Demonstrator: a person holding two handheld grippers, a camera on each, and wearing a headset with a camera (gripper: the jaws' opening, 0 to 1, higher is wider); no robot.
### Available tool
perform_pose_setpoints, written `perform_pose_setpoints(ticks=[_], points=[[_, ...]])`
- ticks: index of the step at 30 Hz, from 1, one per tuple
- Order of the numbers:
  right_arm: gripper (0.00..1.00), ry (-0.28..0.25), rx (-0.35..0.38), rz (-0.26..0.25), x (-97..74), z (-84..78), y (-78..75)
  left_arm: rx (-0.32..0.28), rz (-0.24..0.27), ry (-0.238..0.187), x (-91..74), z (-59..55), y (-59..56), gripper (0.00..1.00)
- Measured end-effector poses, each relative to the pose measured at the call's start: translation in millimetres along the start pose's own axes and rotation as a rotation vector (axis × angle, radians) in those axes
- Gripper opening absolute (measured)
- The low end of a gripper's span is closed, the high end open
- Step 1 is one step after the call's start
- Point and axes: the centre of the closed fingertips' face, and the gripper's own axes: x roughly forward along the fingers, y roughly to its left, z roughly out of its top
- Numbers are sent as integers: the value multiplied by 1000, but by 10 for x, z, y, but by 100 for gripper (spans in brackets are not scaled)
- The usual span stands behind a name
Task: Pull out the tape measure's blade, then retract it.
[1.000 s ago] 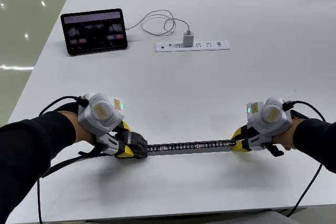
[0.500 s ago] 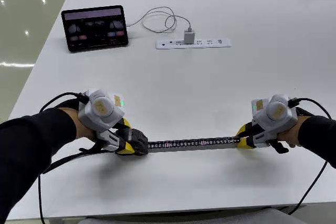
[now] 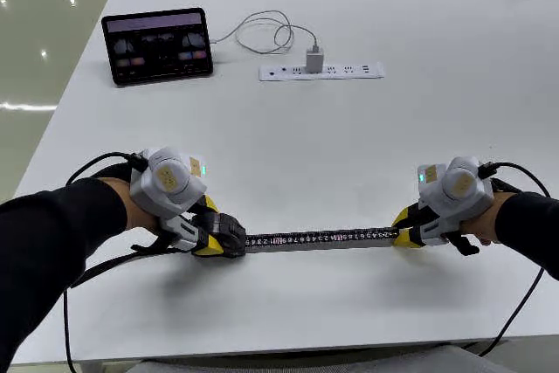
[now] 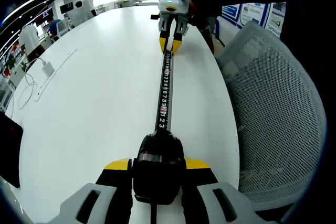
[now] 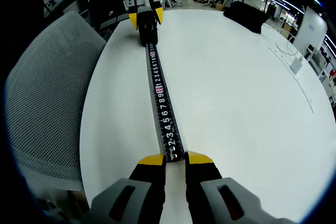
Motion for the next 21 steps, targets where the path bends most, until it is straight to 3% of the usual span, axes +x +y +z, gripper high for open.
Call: perform_pose_setpoints(ticks=[12,21], points=[[9,7,9,9,3,5,7,-6,-1,-6,-4,9,11,32],[10,24,-5,14,-18,23,60,26,-3,8,-9,14,-4,32]])
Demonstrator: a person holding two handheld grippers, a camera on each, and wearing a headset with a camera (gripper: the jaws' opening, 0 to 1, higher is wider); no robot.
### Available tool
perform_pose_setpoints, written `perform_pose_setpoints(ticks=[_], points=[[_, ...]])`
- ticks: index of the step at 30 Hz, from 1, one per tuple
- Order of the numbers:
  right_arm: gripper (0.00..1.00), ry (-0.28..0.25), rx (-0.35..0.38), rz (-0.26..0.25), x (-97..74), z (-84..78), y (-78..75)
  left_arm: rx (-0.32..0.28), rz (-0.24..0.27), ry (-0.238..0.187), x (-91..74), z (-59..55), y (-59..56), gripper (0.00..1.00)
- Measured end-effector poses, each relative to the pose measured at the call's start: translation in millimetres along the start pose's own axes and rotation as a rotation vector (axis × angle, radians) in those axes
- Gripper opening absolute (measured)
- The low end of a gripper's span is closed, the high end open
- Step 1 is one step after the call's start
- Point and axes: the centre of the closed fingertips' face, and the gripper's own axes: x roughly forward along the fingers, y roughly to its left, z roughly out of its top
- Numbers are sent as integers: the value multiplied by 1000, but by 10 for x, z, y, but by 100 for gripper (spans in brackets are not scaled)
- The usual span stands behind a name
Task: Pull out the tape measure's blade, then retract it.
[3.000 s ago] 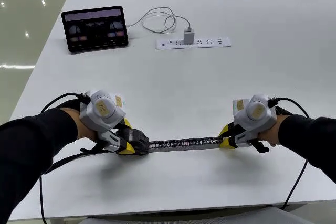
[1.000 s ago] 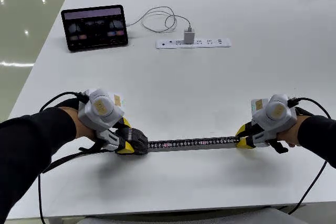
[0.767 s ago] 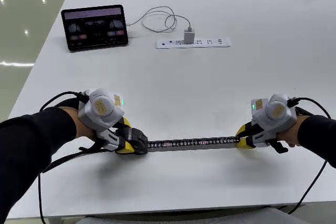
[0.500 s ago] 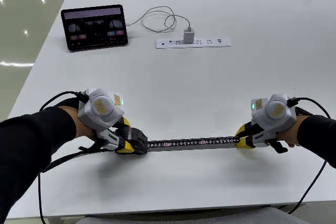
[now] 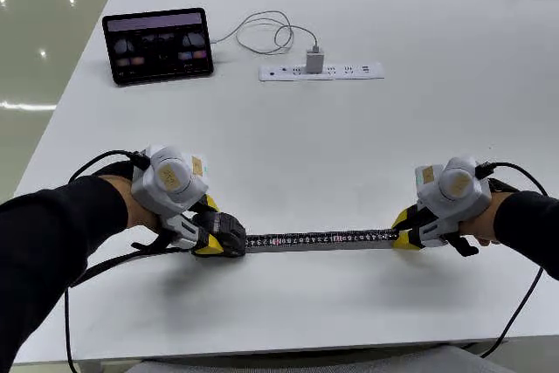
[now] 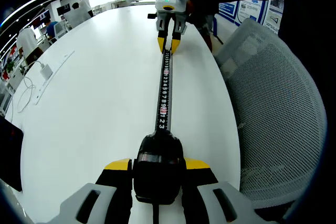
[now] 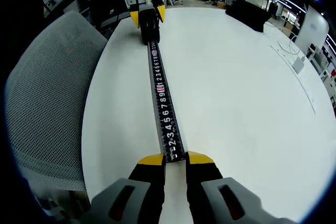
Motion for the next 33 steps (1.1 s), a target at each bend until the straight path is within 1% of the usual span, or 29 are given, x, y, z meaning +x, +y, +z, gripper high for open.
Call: perform_pose_setpoints(ticks=[3,5,9,11,14,17,20,21,23,25,27,30,33], points=[[11,11,-4,-9,8,-9,-1,-6,-3,-8,-1,10,2,33],[11,20,16,-9,2,-27,-12,-13,5,-14,-6,9,2,33],[12,21,1,-13,5,-24,-12,-17,16,-19,-8,-3,14,33],[12,24,14,-14,8,-24,-14,-31,20,-23,-13,-4,19,33],[15,17,9,-15,12,1,5,-53,29,-37,-26,0,26,34],[17,10,4,-16,12,28,23,-86,45,-43,-38,-18,48,41],[20,2,5,-22,8,35,-5,-106,62,-59,-51,-1,62,51],[21,0,9,-25,-7,41,-15,-119,70,-58,-58,-6,75,56],[23,1,14,-29,-18,34,-28,-133,80,-57,-63,-15,94,61],[29,3,38,-32,-30,24,-40,-152,88,-56,-74,-16,110,68],[34,3,50,-27,-44,22,-28,-166,93,-57,-83,-18,123,72],[40,0,59,-29,-63,17,-40,-182,92,-56,-88,-24,117,75],[44,-9,70,-39,-88,34,-46,-209,102,-57,-90,-32,138,81]])
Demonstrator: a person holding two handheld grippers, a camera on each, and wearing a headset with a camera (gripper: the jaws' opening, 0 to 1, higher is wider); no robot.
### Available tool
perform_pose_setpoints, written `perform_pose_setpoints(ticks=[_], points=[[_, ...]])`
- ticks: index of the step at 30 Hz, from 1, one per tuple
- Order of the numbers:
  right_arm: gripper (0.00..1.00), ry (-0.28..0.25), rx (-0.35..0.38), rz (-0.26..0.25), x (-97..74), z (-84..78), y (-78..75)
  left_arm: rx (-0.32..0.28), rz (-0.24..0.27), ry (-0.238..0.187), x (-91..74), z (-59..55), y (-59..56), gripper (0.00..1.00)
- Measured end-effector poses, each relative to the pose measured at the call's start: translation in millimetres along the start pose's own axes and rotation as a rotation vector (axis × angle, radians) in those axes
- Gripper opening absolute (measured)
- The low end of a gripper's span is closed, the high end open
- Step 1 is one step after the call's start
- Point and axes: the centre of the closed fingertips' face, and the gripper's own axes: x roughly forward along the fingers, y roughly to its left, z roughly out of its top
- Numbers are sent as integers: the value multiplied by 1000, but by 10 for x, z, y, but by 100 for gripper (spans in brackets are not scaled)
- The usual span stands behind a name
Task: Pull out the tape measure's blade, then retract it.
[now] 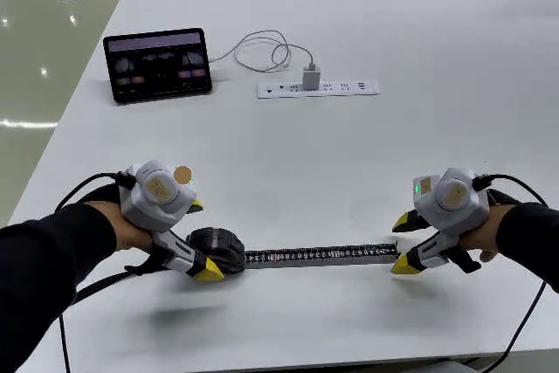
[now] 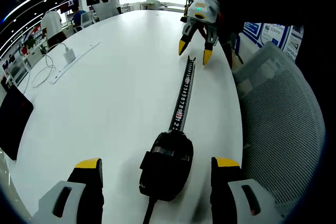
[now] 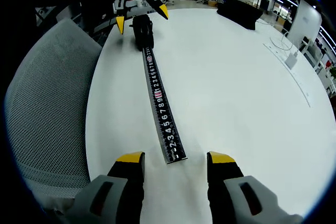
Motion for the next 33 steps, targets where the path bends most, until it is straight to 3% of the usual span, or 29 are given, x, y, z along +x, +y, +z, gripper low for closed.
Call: perform_pose_setpoints(ticks=[11,13,16,18,26,28,30,31,33], points=[[55,-38,46,-46,-53,57,-40,-84,35,-46,-52,35,37,99],[59,-63,75,-63,-81,86,-59,-134,88,-35,-94,-15,116,100],[62,-78,94,-87,-114,94,-79,-177,79,-55,-114,-54,113,100],[64,-86,101,-91,-136,98,-63,-176,86,-61,-133,-87,108,100],[71,-136,144,-160,-230,83,-39,-249,153,-149,-306,-184,121,100],[72,-159,175,-160,-243,87,-7,-271,195,-188,-364,-188,173,100],[75,-163,194,-168,-251,59,27,-337,171,-223,-410,-204,115,100],[78,-191,232,-161,-257,80,64,-339,200,-237,-451,-223,156,100],[82,-185,239,-189,-287,18,34,-340,221,-255,-499,-248,166,100]])
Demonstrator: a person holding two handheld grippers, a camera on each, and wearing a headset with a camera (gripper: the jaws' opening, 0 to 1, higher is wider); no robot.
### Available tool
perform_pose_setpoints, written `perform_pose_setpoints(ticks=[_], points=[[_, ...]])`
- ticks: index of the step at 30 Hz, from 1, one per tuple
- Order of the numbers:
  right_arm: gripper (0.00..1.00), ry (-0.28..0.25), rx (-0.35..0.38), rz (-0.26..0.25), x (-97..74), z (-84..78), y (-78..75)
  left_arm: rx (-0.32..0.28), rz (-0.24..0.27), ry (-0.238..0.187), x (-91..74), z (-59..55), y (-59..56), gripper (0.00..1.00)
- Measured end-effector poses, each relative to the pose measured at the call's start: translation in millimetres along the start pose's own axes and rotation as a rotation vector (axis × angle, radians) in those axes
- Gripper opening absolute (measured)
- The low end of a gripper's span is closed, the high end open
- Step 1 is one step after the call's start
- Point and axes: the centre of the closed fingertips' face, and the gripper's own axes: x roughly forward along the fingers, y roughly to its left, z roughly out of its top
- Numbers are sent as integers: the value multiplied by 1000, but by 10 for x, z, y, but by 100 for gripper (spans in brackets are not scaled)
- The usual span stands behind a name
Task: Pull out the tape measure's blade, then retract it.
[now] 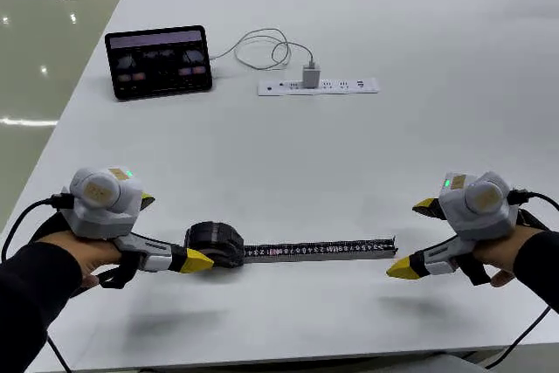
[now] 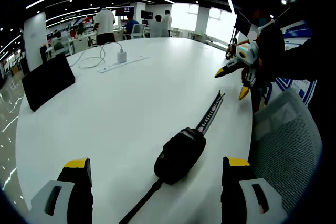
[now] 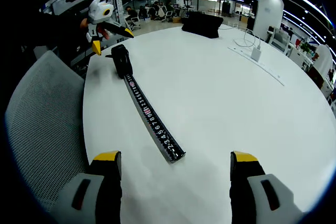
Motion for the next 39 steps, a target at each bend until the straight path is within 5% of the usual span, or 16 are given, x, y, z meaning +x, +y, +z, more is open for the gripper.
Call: perform_pose_setpoints(ticks=[12,15,25,39], points=[[95,-71,119,-52,-306,-114,45,-20,49,-61,-184,-106,-2,100],[98,-85,139,-71,-372,-180,61,-50,61,-42,-234,-186,-3,100],[100,-131,132,-154,-572,-293,101,-65,87,-97,-408,-260,-44,100],[100,-155,166,-168,-808,-430,277,-101,141,-120,-673,-376,-41,100]])
